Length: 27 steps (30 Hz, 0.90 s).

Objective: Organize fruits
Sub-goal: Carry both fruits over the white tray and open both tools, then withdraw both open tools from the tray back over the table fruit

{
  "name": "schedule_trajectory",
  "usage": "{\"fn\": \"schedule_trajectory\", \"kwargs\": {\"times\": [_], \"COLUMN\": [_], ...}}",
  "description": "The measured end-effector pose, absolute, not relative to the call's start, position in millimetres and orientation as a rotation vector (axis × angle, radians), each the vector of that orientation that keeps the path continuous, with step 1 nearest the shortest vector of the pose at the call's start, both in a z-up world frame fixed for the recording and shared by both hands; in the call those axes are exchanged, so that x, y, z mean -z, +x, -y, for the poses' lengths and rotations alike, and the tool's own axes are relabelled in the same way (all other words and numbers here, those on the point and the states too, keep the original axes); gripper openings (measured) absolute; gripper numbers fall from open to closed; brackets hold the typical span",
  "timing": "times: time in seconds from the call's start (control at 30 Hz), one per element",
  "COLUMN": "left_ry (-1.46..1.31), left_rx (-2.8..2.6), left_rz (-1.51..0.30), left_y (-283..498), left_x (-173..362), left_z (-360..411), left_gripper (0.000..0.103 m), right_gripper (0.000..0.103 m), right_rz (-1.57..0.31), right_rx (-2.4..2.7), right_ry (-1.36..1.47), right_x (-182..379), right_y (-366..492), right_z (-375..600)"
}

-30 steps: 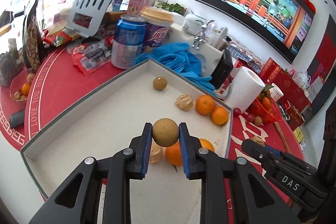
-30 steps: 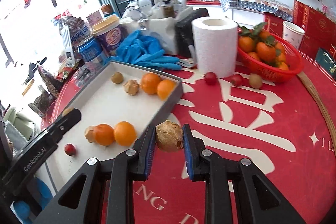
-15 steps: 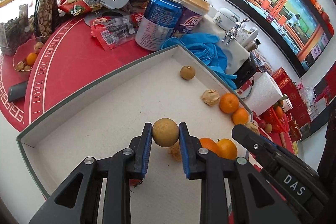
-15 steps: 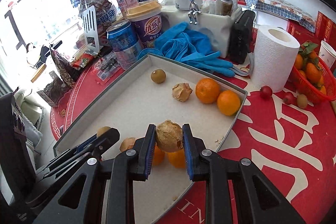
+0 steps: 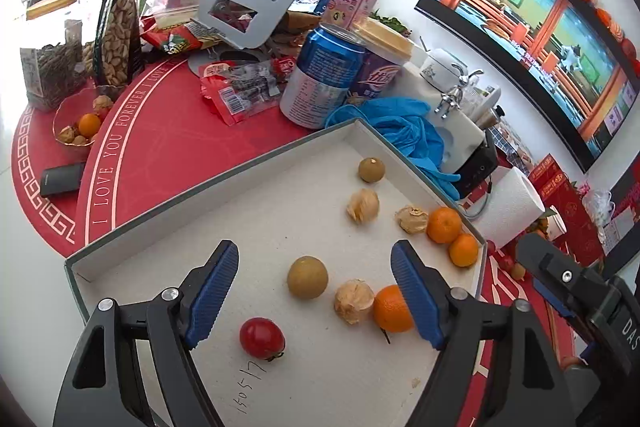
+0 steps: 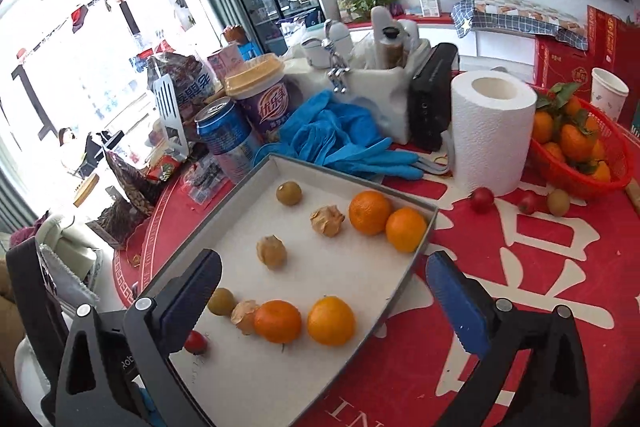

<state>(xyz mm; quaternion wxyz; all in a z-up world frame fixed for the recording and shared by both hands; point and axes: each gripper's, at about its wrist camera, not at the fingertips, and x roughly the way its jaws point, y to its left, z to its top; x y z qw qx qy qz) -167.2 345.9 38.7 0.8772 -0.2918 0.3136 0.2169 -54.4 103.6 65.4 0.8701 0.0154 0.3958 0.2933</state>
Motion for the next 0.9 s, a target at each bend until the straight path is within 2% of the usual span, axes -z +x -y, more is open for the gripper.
{"fn": "schedule_trajectory", "kwargs": {"times": [0.2, 0.47, 0.8, 0.87, 0.9], "left_ry": [-0.558, -0.488, -0.394, -0.378, -0.371], "left_rx": [-0.429, -0.408, -0.404, -0.403, -0.401], "left_rz": [-0.650, -0.636, -0.612, -0.611, -0.609], "left_y": [-164.0, -160.1, -158.3, -157.6, -157.4], "left_x": [-43.3, -50.1, -57.3, -57.7, -58.1], "left_z": [-332.6, -311.6, -293.0, -290.4, -289.5], "left_gripper": [0.082, 0.082, 0.082, 0.082, 0.082], "right_gripper": [0.103, 0.103, 0.102, 0.090, 0.080], "right_rz": [-0.832, -0.979, -0.933, -0.917, -0.909], "right_rx": [-0.434, -0.179, -0.082, -0.070, -0.065], "right_ry": [-0.029, 0.000, 0.003, 0.034, 0.044], "right_x": [-64.9, -15.4, -3.1, -5.2, -7.0], "right_y": [-47.3, -19.2, 34.2, 44.4, 49.6], "right_z": [-54.3, 29.7, 33.6, 34.4, 33.8]}}
